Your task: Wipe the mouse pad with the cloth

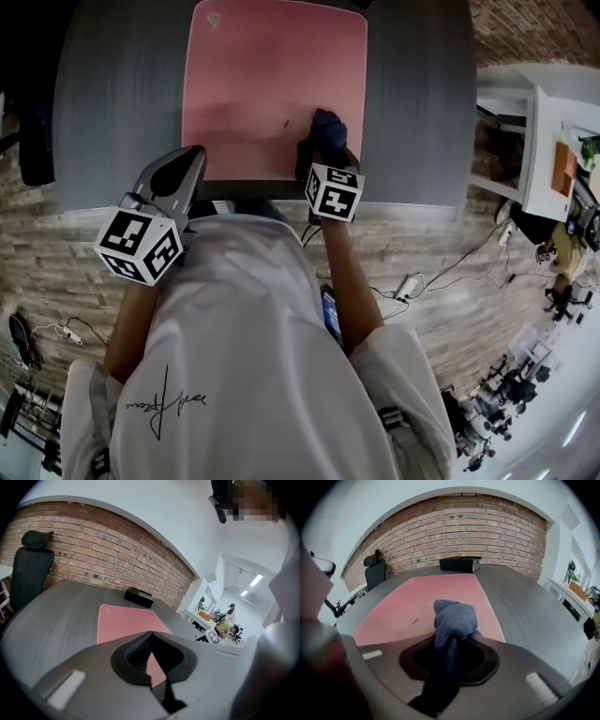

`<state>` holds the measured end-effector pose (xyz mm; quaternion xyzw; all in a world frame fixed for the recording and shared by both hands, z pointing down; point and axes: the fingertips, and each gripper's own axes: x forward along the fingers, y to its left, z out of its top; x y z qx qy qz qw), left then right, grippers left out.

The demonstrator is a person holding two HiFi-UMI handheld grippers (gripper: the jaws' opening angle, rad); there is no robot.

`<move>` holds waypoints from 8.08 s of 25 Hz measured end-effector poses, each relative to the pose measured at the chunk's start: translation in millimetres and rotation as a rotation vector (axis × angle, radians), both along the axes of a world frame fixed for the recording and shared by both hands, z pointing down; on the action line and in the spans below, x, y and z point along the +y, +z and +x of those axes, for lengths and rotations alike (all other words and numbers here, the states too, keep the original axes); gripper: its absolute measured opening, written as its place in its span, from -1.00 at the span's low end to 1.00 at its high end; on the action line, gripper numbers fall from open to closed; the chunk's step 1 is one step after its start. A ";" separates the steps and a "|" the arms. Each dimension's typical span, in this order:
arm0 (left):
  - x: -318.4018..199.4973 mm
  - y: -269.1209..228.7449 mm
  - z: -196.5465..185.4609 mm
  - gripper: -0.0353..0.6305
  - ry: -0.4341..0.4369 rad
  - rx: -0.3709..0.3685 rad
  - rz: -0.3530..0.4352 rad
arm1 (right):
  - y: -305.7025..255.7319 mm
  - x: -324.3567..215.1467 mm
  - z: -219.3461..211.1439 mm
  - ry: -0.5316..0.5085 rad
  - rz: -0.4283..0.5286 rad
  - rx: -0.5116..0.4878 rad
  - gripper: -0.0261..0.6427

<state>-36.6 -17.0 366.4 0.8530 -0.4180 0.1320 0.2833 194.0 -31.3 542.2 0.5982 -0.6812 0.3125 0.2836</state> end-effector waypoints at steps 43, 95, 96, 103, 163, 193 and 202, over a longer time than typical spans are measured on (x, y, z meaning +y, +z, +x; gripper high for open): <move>4.5 4.0 -35.8 -0.85 -0.101 0.017 -0.010 | 1.5 -5.6 -107.8 -0.242 -0.014 -0.055 -0.62; 1.5 6.0 -99.8 -0.85 -0.231 0.001 -0.028 | -1.4 -32.6 -243.7 -0.516 -0.020 -0.110 -0.60; 1.6 6.0 -100.1 -0.85 -0.231 0.002 -0.028 | -1.5 -33.0 -246.0 -0.520 -0.020 -0.112 -0.60; -1.2 6.9 -101.3 -0.85 -0.233 0.003 -0.035 | -1.6 -37.5 -254.9 -0.559 -0.022 -0.093 -0.60; -12.5 9.3 -128.1 -0.85 -0.325 0.065 -0.066 | -3.1 -142.4 -266.2 -0.561 0.019 -0.050 -0.58; -15.4 19.6 -115.2 -0.85 -0.287 0.084 -0.105 | -4.1 -161.3 -189.6 -0.454 0.029 -0.041 -0.58; -17.7 23.1 -112.5 -0.85 -0.276 0.082 -0.117 | -3.8 -163.2 -168.5 -0.444 0.037 -0.028 -0.58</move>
